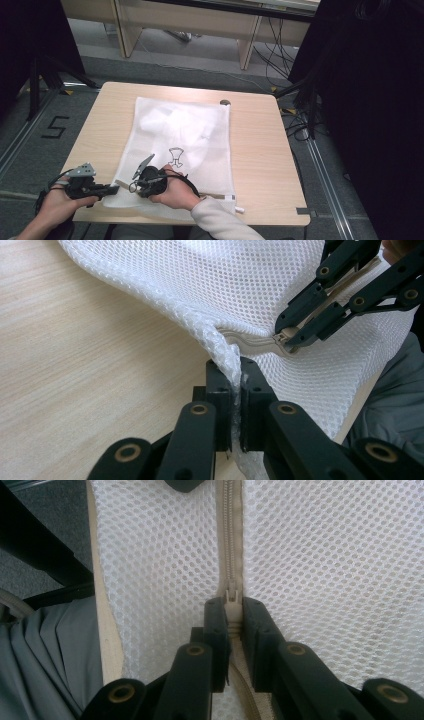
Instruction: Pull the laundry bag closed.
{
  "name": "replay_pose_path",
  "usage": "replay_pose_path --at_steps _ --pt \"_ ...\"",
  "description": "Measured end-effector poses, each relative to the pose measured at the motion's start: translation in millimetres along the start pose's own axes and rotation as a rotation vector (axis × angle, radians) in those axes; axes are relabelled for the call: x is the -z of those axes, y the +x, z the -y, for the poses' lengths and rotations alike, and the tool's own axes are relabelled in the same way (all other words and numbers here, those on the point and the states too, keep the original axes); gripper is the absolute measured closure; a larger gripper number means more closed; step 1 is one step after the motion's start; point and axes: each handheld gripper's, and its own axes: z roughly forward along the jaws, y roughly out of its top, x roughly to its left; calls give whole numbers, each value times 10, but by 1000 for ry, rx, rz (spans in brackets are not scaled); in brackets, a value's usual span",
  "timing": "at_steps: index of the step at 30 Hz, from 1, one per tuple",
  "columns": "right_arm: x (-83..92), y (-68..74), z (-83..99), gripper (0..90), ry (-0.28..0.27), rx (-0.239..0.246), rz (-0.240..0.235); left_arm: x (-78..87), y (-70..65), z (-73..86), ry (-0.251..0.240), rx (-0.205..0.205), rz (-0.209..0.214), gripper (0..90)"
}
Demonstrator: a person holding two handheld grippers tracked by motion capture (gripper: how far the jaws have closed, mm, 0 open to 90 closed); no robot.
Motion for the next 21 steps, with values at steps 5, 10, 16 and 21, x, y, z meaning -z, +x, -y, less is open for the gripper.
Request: replay_pose_path --at_steps 5,10,16,21 --pt "8 -3 4 824 -6 -5 3 -3 2 1 -5 2 8 847" --pt "29 -4 29 824 -4 -10 6 -1 4 4 -3 2 5 847" --pt "47 -31 82 824 -1 -13 5 -1 4 1 4 -2 7 847" --pt "45 -27 82 824 -7 -9 1 0 4 1 3 3 6 847"
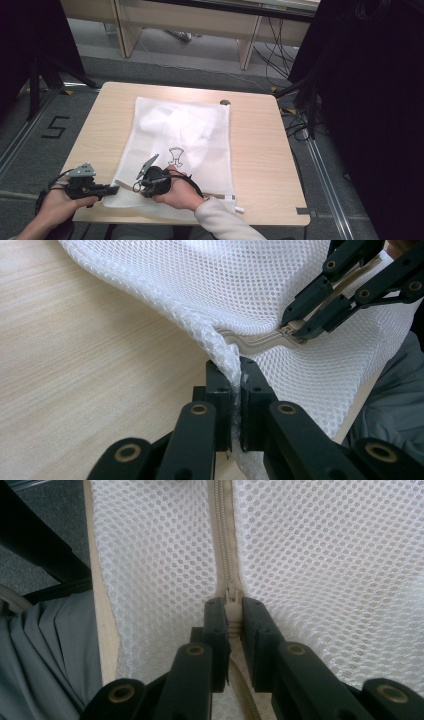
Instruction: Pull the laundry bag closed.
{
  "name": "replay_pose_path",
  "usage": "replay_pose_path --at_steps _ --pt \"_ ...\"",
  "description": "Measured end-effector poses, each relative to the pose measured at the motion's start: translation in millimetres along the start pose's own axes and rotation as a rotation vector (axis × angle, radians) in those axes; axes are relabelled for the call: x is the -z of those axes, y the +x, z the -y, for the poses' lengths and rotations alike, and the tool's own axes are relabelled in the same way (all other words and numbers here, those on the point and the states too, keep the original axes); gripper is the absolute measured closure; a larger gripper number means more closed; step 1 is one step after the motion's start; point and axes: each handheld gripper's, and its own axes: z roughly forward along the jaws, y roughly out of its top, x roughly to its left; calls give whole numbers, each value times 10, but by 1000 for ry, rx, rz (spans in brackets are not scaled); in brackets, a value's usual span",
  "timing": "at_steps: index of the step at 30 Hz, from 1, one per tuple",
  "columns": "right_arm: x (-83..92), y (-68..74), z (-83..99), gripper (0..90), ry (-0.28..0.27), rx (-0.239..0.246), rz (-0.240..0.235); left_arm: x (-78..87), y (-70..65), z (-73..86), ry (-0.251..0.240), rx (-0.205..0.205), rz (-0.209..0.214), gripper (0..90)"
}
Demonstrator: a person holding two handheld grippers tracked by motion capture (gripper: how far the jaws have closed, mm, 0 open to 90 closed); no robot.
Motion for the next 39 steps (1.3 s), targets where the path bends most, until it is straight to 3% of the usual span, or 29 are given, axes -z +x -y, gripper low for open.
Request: replay_pose_path --at_steps 39 --pt "85 -41 89 824 15 -23 19 -4 6 6 3 2 -2 847"
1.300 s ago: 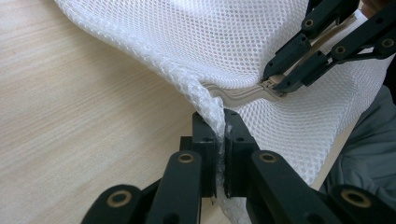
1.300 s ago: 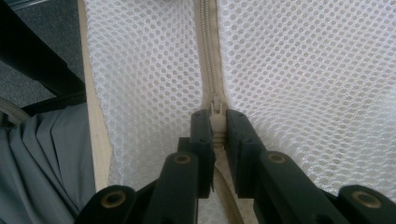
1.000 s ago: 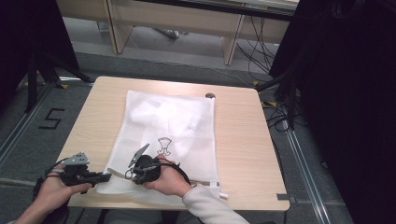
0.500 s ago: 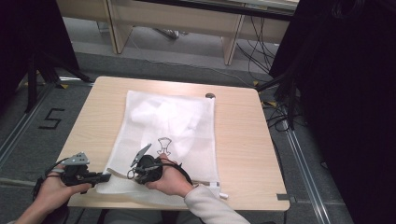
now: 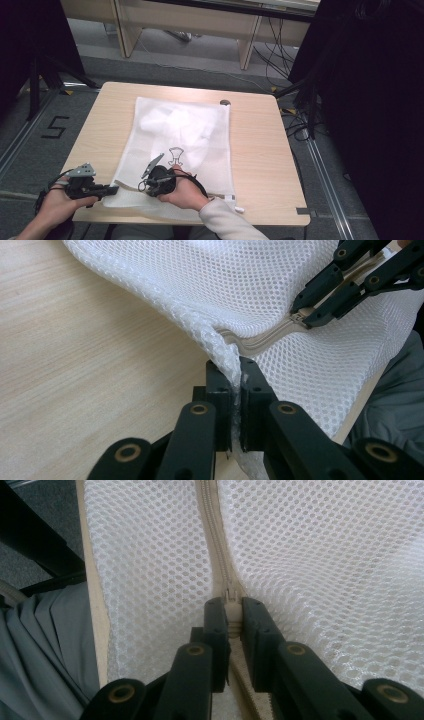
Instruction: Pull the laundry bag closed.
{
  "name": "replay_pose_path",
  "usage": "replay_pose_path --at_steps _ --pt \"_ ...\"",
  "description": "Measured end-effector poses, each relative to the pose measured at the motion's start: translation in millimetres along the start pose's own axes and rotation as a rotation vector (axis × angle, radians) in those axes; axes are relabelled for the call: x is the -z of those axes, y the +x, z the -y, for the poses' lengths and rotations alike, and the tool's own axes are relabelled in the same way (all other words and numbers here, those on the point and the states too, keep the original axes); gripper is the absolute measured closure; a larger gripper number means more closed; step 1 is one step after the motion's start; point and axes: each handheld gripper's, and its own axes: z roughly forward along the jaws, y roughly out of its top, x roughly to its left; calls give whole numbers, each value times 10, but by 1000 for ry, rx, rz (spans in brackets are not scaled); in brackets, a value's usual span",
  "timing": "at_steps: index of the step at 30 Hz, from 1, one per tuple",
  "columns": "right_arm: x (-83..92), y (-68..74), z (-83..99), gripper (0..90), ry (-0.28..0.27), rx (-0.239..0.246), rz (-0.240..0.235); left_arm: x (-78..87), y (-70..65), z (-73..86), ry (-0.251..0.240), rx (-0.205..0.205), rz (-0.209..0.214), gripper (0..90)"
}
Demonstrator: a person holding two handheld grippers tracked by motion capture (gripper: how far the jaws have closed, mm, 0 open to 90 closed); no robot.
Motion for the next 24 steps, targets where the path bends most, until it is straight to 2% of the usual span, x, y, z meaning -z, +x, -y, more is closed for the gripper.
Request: replay_pose_path --at_steps 8,10,12,16,24 --pt "11 1 7 824 -1 -9 1 0 0 0 0 -1 -1 847" --pt "16 -12 14 824 3 4 2 1 0 0 3 -2 -6 847" --pt "22 -9 29 824 7 -13 5 -3 -4 -1 1 1 -5 847" --pt "26 -13 36 824 4 -14 7 1 -1 1 3 -2 -11 847" --pt "57 -20 48 824 6 -10 8 -3 -1 0 1 1 -3 847"
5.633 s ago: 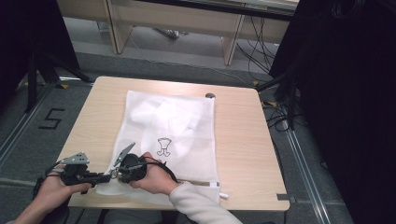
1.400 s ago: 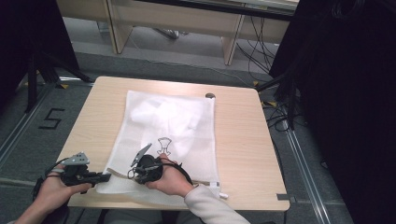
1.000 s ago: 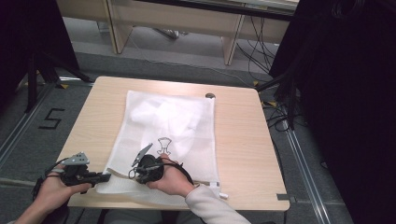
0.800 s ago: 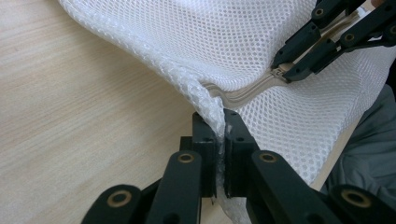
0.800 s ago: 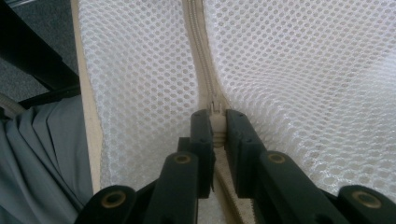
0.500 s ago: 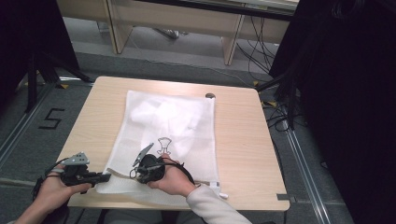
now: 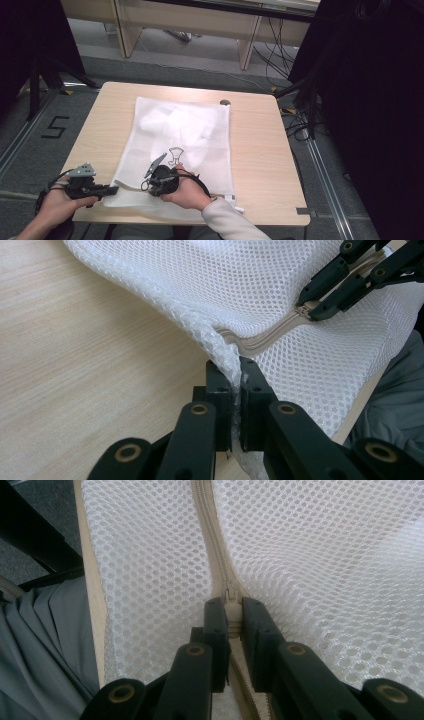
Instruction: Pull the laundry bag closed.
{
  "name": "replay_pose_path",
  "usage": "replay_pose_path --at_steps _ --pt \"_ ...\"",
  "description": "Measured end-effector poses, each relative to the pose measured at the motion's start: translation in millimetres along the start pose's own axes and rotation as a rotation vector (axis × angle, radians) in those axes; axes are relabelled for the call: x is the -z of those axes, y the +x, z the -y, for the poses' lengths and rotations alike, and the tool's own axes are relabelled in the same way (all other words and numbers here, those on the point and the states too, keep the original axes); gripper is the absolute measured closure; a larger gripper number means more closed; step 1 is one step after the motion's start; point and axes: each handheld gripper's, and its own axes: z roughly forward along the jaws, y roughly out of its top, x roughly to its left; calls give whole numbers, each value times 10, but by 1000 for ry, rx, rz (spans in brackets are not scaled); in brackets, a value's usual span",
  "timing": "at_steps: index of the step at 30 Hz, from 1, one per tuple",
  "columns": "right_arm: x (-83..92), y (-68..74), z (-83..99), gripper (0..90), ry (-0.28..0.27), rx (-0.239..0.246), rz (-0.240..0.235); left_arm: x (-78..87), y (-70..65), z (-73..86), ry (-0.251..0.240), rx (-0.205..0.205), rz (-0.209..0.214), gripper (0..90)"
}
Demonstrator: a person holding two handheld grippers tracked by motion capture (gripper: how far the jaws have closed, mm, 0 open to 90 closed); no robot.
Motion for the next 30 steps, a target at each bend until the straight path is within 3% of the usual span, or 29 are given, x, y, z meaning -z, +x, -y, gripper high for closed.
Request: replay_pose_path --at_steps 9,13,30 --pt "22 -9 19 824 -2 16 1 2 -4 1 -1 1 -6 847" --pt "39 -13 36 824 6 -8 7 1 -4 0 -2 4 -5 848" --pt "81 -50 95 824 14 -7 7 7 -1 -1 8 0 -10 848"
